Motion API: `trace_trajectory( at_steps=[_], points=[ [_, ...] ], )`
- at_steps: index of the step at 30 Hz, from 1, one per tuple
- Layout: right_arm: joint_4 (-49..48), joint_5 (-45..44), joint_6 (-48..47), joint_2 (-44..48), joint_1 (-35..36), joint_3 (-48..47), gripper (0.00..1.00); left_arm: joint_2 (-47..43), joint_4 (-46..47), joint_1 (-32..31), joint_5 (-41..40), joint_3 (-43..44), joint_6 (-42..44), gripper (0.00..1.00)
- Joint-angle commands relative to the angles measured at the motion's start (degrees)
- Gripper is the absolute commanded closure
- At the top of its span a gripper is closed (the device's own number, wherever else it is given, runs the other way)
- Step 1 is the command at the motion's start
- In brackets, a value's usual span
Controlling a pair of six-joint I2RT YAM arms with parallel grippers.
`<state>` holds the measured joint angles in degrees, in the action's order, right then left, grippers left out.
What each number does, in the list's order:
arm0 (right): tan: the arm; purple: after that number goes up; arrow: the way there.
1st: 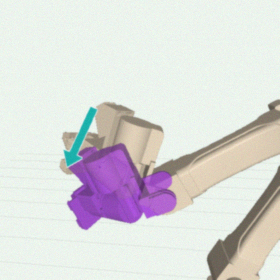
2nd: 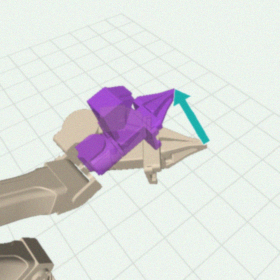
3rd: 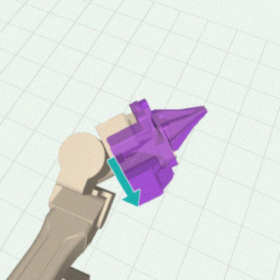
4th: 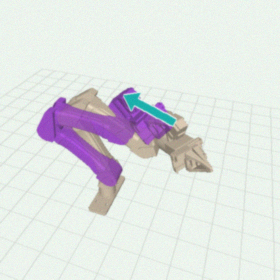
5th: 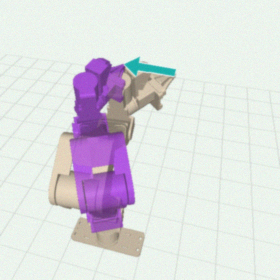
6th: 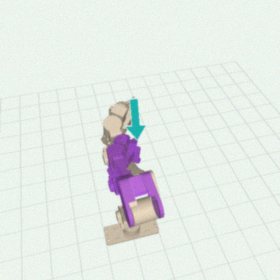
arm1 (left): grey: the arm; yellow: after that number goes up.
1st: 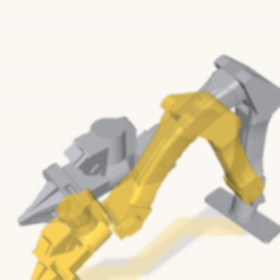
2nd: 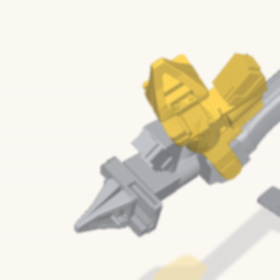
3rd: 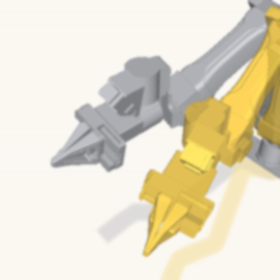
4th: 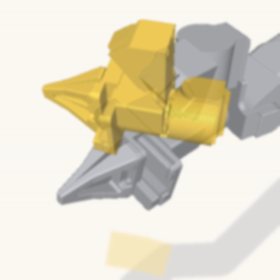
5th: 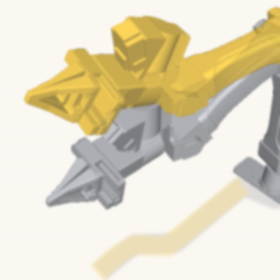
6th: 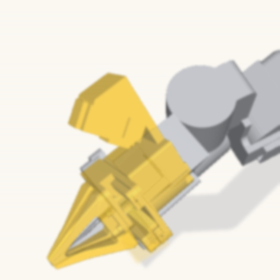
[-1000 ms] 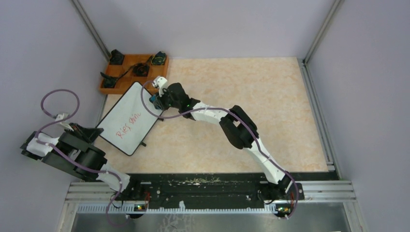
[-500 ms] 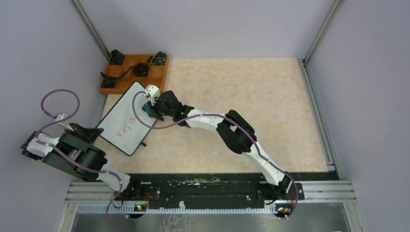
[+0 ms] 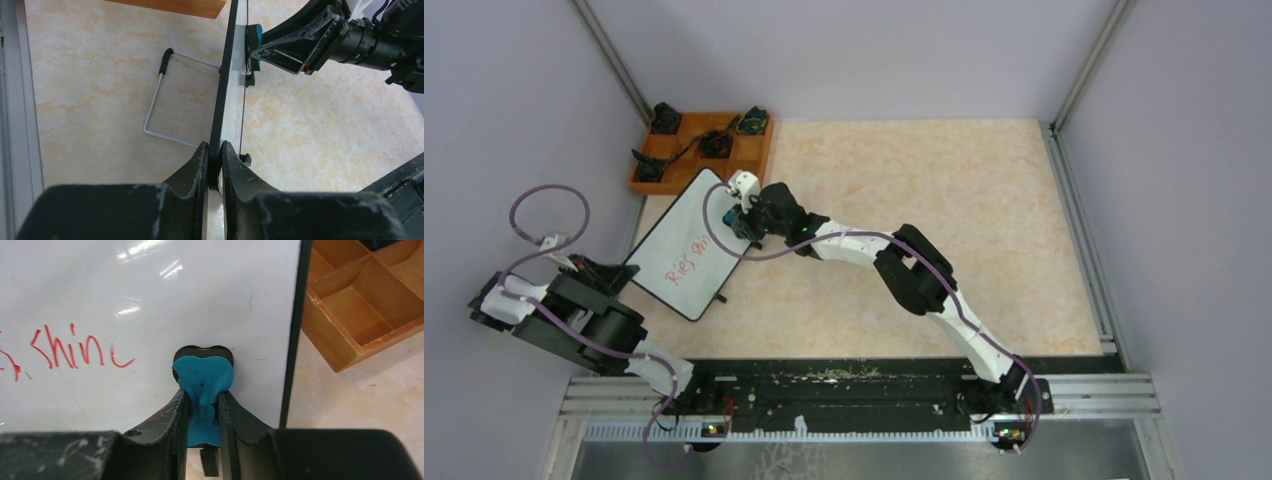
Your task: Erase the whiteboard
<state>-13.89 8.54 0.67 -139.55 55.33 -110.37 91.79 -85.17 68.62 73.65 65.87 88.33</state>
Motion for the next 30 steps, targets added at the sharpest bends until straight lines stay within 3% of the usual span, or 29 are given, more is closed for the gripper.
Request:
trace_trajectory(
  at_steps=[1,12,30],
  points=[
    [0.2,-1.6,-0.5,2.3,-2.3,-3.5,1.00,-0.4,4.1,1.3,-3.4,-0.9,3.1,1.00],
    [5.7,1.0,-0.1,-2.6,-1.8,-15.5,1.00,-0.4,4.2,1.0,-3.5,-1.6,3.2,1.00],
    [-0.2,2.4,2.5,2.0,5.2,-4.6,1.00,-1.5,4.1,0.9,-3.7,-2.9,3.6,1.00]
  ],
)
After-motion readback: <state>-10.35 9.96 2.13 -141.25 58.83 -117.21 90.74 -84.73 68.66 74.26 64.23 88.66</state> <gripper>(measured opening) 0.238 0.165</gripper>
